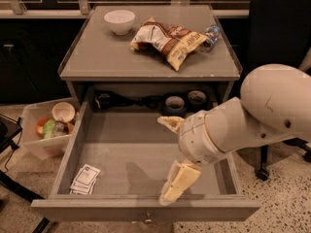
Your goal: Close top drawer
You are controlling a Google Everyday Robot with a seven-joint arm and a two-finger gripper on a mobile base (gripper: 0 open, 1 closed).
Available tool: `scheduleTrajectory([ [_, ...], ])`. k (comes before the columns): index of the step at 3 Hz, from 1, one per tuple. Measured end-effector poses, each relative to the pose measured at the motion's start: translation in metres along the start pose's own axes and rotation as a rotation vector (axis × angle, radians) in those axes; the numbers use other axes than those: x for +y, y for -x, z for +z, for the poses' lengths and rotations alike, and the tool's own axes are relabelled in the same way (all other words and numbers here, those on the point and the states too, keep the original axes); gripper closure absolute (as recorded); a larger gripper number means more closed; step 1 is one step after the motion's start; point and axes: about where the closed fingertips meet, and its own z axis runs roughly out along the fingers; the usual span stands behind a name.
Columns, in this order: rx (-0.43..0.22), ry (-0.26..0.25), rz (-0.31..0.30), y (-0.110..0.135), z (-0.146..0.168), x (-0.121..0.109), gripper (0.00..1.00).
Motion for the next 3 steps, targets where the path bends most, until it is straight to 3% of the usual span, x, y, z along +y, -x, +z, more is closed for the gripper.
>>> scheduleTrajectory([
  [2,-0.021,-0.017,0.010,-0.001,-0.003,0.000,0.00],
  [3,-0.023,-0.019,0.028,0.002,0.029,-0.004,0.00],
])
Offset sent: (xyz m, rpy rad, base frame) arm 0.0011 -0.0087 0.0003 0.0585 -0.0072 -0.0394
